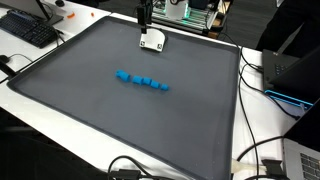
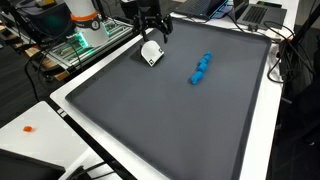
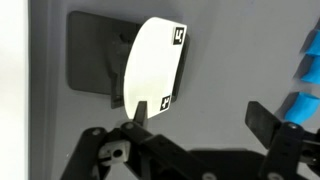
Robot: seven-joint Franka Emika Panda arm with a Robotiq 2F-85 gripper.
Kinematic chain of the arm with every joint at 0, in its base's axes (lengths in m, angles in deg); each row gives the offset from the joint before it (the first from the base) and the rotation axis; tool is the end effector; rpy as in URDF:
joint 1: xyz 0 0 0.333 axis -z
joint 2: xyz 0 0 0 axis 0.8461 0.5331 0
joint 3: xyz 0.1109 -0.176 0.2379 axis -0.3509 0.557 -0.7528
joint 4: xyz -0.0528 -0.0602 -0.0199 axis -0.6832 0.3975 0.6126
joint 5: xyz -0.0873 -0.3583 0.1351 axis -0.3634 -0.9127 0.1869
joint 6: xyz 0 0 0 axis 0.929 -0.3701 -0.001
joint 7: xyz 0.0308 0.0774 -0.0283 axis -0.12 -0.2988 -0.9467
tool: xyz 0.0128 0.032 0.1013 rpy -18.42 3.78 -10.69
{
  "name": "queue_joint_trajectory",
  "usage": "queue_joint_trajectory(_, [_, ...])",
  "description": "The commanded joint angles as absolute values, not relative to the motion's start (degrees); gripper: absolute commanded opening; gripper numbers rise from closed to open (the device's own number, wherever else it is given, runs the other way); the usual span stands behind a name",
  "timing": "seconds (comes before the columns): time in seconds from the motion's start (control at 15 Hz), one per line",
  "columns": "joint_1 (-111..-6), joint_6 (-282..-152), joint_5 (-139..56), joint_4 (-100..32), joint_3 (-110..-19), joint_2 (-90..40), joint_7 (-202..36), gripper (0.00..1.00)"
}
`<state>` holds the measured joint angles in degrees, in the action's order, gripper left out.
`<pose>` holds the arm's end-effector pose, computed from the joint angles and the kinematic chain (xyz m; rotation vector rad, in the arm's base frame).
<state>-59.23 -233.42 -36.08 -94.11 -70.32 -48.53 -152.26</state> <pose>0.4259 0.0228 0.2911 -2.4631 1.8138 -0.1103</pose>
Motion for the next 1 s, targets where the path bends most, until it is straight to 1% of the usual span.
queue_joint_trajectory(0.0, [-58.7, -227.0, -36.9, -92.8, -71.1, -51.8, -147.2, 1.0])
queue_joint_trajectory(0.33, [-58.6, -222.7, -42.3, -89.2, -72.7, -53.7, -135.9, 1.0])
queue_joint_trajectory(0.93, [-60.6, -224.1, -44.4, -82.1, -75.6, -51.8, -114.1, 1.0])
